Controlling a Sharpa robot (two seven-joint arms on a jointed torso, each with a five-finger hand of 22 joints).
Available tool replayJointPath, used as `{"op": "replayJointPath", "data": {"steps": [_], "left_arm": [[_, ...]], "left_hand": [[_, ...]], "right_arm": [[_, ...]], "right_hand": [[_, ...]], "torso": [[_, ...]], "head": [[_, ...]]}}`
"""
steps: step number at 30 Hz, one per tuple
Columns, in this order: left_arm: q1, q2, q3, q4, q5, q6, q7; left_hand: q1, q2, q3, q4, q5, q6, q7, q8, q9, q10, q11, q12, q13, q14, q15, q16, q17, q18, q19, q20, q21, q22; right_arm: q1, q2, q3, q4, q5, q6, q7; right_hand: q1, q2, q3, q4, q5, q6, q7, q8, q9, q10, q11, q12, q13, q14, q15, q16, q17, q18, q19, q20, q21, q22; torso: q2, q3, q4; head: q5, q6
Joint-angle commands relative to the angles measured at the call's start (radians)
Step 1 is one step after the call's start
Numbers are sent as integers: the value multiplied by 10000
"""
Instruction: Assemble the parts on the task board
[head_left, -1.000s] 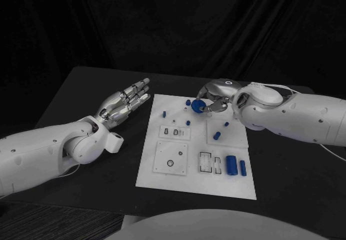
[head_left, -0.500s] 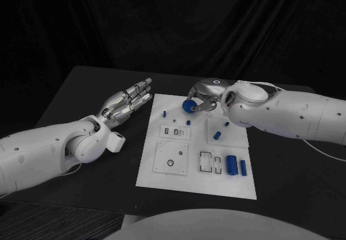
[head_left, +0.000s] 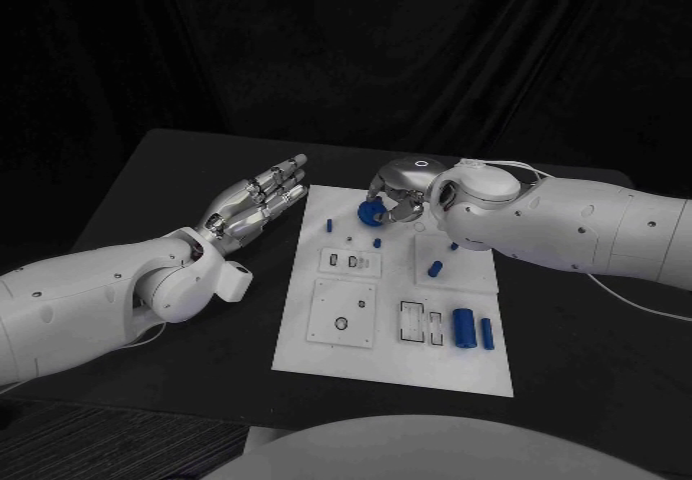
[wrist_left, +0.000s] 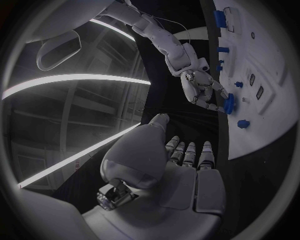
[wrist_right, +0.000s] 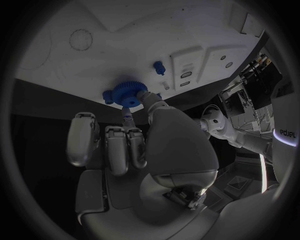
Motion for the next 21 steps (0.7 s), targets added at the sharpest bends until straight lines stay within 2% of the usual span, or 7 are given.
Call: {"op": "replayJointPath", "data": {"steps": [1, 2, 6, 8, 17, 19, 21], "left_arm": [[10, 19, 8, 13, -7, 143, 92], [10, 19, 8, 13, -7, 144, 90], [10, 21, 8, 9, -7, 150, 83], [9, 29, 8, 5, -7, 154, 81], [9, 46, 8, -6, -7, 165, 75], [8, 45, 8, -8, -7, 166, 72], [8, 40, 8, -6, -7, 163, 71]], "left_hand": [[-72, -2, 43, -18, 50, 3, 66, 8, 9, -14, 64, -35, -11, 14, 55, -36, -9, 89, 7, 61, -59, -10], [-72, -2, 43, -18, 50, 3, 66, 8, 9, -14, 64, -35, -11, 14, 55, -36, -9, 89, 7, 61, -59, -10], [-72, -2, 43, -18, 50, 3, 66, 8, 9, -14, 64, -35, -11, 14, 55, -36, -9, 89, 7, 61, -59, -10], [-72, -2, 43, -18, 50, 3, 66, 8, 9, -14, 64, -35, -11, 14, 55, -36, -9, 89, 7, 61, -59, -10], [-80, 4, 58, -31, 47, 6, 82, 8, 10, -14, 81, -35, -11, 14, 79, -36, -9, 92, 7, 88, -59, -10], [-80, 4, 58, -31, 47, 6, 82, 8, 10, -14, 81, -35, -11, 14, 79, -36, -9, 92, 7, 88, -59, -10], [-80, 4, 58, -31, 47, 6, 82, 8, 10, -14, 81, -35, -11, 14, 79, -36, -9, 92, 7, 88, -59, -10]], "right_arm": [[-45, 34, 5, -52, -52, 358, -20], [-50, 41, 5, -59, -52, 371, -22], [-63, 63, 4, -80, -52, 421, -25], [-67, 67, 4, -83, -52, 441, -33], [-80, 36, 4, -86, -52, 441, -50], [-82, 20, 4, -88, -52, 381, -40], [-83, -13, 4, -78, -52, 245, -11]], "right_hand": [[-64, -59, 118, 18, -127, -139, -53, -345, 3560, 1062, 70, 26, 2635, 948, 66, -67, 2401, -18, -23, 67, -76, 1223], [-85, -92, 172, 37, -161, -330, -18, -575, 3389, 1062, 76, 26, 2635, 944, 66, -81, 2389, -13, -36, 68, -108, 1221], [-107, -149, 260, 47, -168, -479, -33, -859, 3143, 1062, 59, 26, 2635, 937, 51, -101, 2373, -5, -50, 62, -155, 1223], [-123, -203, 303, 43, -391, -911, -62, -1129, 2849, 1062, 25, 26, 2635, 926, 34, -138, 2342, 6, -68, 46, -213, 1220], [-106, -167, 170, -59, -1275, -3208, -230, -1193, 1510, 1062, -109, 26, 2635, 861, -69, -351, 2166, 63, -172, -42, -554, 1158], [-112, -153, 114, -65, -1459, -3579, -280, -1211, 1309, 1062, -153, 26, 2635, 850, -103, -388, 2138, 72, -186, -69, -612, 1149], [-131, -151, 76, -57, -1554, -3447, -300, -1177, 1309, 1062, -172, 26, 2635, 850, -119, -393, 2135, 73, -185, -84, -628, 1150]], "torso": [[-11, -4, -8], [-12, -4, -12], [-19, -4, -28], [-23, -6, -33], [-18, 0, -18], [-19, -1, -12], [-23, -1, -11]], "head": [[17, 2], [19, 2], [20, 2], [18, 2], [31, 2], [27, 2], [27, 2]]}}
